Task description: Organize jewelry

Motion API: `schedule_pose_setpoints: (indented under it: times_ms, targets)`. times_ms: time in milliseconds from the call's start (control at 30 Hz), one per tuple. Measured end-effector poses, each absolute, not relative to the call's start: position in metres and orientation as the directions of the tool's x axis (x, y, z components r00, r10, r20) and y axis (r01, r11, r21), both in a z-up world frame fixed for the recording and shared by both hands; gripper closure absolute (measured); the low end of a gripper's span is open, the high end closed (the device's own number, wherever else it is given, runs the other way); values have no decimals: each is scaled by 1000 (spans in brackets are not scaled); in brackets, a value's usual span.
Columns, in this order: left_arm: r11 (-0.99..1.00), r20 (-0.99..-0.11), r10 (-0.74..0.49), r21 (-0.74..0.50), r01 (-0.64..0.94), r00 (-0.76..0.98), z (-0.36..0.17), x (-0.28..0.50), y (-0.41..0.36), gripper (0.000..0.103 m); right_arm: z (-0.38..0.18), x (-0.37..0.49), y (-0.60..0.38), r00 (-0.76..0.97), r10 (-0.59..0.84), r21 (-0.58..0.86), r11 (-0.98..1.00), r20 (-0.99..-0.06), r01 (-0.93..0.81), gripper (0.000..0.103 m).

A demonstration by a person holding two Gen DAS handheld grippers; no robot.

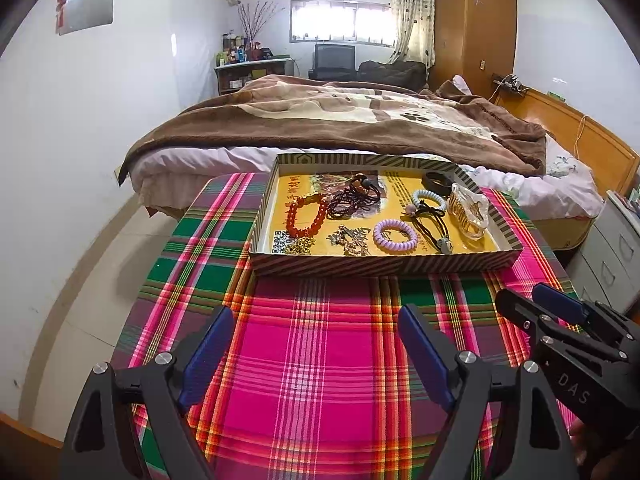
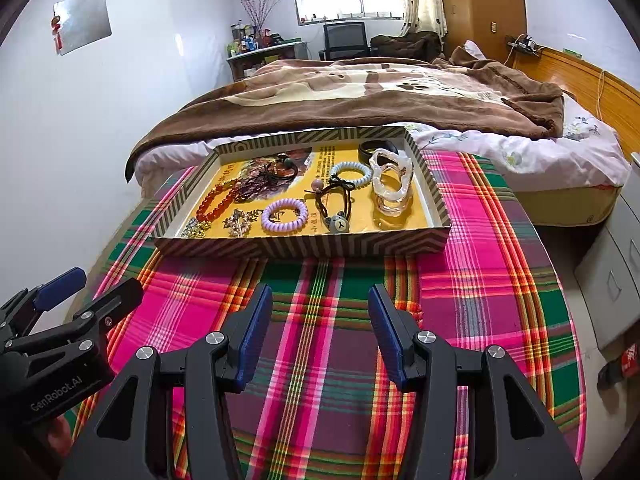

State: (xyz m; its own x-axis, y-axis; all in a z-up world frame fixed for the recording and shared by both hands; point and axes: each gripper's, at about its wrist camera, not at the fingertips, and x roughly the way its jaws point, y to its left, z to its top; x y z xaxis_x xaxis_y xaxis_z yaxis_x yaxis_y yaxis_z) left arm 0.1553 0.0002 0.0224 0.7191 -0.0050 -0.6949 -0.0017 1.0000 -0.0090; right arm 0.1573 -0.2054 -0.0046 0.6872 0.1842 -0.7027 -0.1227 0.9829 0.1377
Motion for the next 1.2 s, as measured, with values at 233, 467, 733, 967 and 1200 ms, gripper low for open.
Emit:
schedule_pose_setpoints:
  times_ms: [233, 467, 733, 967, 1200]
  targets:
    - [1000, -698, -6, -10, -1, 716, 22, 156, 1, 19, -5, 157, -205, 684, 185, 138, 983, -706, -123, 52]
    - [1000, -701, -9, -16, -3, 713, 21, 157, 1, 19, -6, 157, -205, 684, 184, 138, 983, -705, -122, 52]
    - [1000, -702, -4, -16, -11, 712, 20, 157, 2, 19, -8, 157, -205, 681, 187, 140, 982, -708, -125, 52]
    - [1000, -709, -5, -19, -12, 705, 17, 158, 3, 19, -9, 158, -204, 679, 189, 142, 982, -710, -125, 52]
    - [1000, -710, -4, -20, -15, 704, 16, 158, 4, 19, -10, 159, -205, 677, 188, 142, 982, -711, -123, 52]
